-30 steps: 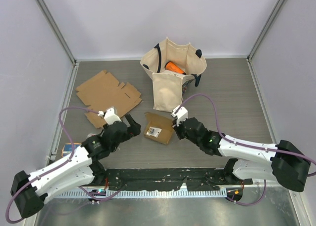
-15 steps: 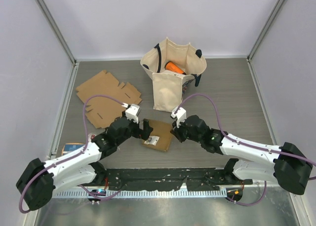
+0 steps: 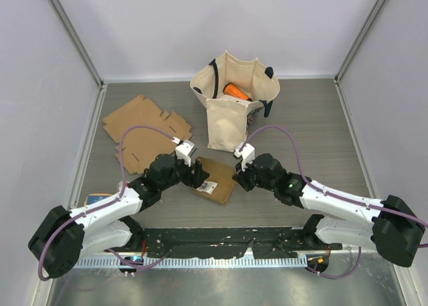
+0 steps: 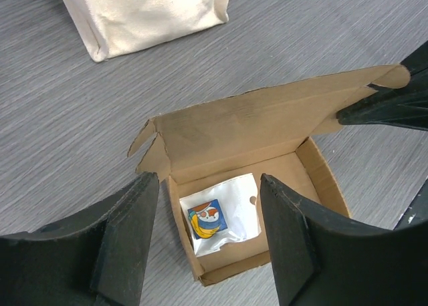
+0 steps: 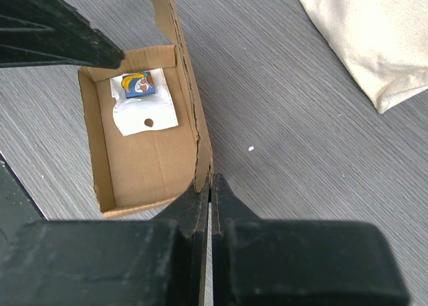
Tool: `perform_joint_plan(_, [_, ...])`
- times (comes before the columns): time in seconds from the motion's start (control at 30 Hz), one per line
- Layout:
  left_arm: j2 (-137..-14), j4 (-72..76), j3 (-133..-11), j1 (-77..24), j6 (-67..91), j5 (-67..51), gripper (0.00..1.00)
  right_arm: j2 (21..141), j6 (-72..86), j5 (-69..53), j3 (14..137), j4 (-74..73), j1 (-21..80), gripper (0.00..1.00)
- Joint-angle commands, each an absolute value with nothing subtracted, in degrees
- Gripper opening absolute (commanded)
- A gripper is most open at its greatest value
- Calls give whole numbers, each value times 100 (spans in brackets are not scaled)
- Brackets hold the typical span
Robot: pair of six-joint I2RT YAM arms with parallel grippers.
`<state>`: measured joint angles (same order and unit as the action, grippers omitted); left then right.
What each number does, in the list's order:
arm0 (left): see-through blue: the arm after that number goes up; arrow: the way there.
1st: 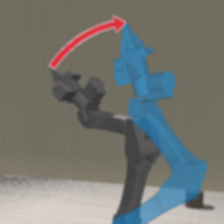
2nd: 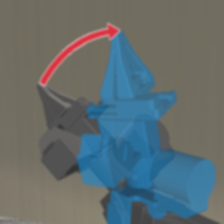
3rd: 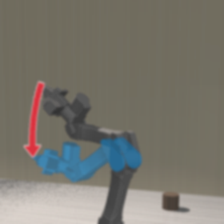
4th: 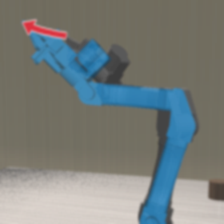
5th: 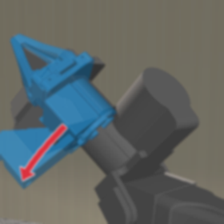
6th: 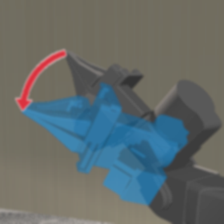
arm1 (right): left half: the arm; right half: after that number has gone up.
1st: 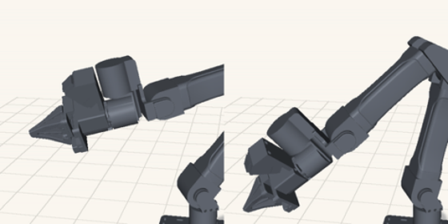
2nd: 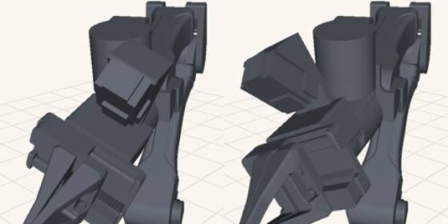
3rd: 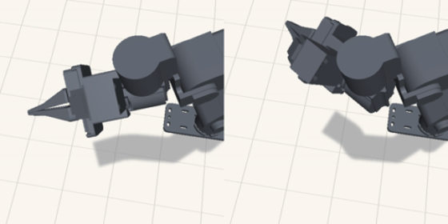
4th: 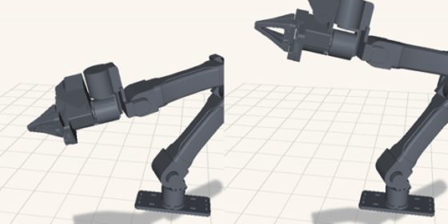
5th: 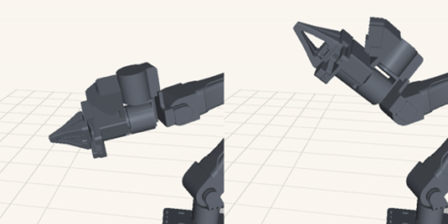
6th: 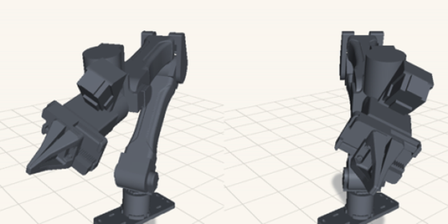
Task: Fold the paper box
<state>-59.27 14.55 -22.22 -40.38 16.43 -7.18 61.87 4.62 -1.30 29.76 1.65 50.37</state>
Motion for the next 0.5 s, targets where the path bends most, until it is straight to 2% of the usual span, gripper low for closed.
perform_joint_plan(0.0, [-6292,1811,-2399,-4017,1503,-826,64,6170,422,-211,3243,334,5001,1])
perform_joint_plan(0.13, [-6417,1740,-2444,-4017,1407,-468,62,6170,431,-264,3261,360,4948,1])
perform_joint_plan(0.2, [-6302,1714,-2338,-4017,1424,-125,69,6196,422,-299,3269,360,4913,1])
perform_joint_plan(0.3, [-6091,1609,-2268,-3982,1468,483,73,6231,422,-360,3278,360,4896,1])
perform_joint_plan(0.4, [-6222,1905,-2276,-3736,1520,-287,74,6223,422,-465,3278,369,4878,1])
perform_joint_plan(0.47, [-6432,2082,-2320,-3621,1555,-719,69,6223,404,-580,3278,387,4860,1])
